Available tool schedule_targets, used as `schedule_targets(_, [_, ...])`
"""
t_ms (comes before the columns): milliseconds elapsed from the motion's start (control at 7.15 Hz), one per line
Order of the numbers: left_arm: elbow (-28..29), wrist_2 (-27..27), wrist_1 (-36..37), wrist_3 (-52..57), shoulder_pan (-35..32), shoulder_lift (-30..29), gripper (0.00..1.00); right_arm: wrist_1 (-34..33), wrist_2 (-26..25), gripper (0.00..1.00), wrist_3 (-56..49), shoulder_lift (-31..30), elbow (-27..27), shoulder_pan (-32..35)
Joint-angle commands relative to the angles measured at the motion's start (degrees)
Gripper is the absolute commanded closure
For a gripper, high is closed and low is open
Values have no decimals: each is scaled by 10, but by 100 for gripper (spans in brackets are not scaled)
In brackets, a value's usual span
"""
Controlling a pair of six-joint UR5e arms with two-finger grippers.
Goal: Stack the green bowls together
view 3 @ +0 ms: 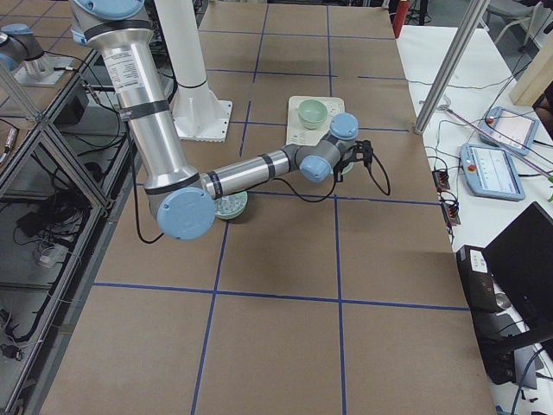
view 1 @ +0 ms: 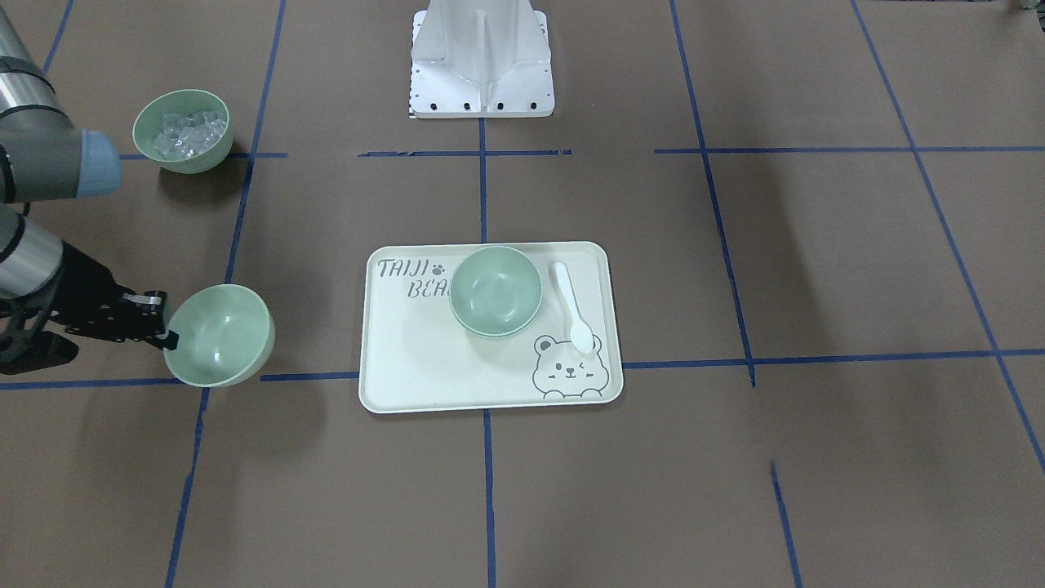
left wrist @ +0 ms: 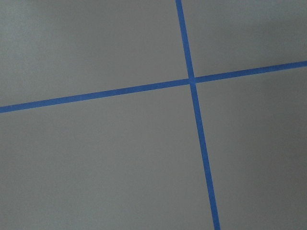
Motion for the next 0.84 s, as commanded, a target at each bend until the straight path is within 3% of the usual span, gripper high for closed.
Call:
schedule_targets(0, [-19,2,-1,-49,0,-1,0,-57,-47,100,98,107,3,-62])
schedule_targets(280, [-28,2,-2,-50,1,-2,0,-172,-98,100,113,198,9,-113])
schedule_targets(559, [-29,0,-4,-50,1,-2,0,-180,-205,100,154,220,3,-209])
schedule_targets(699, [-29,-1,-4,-50,1,-2,0,-182,-227,100,158,220,2,-233])
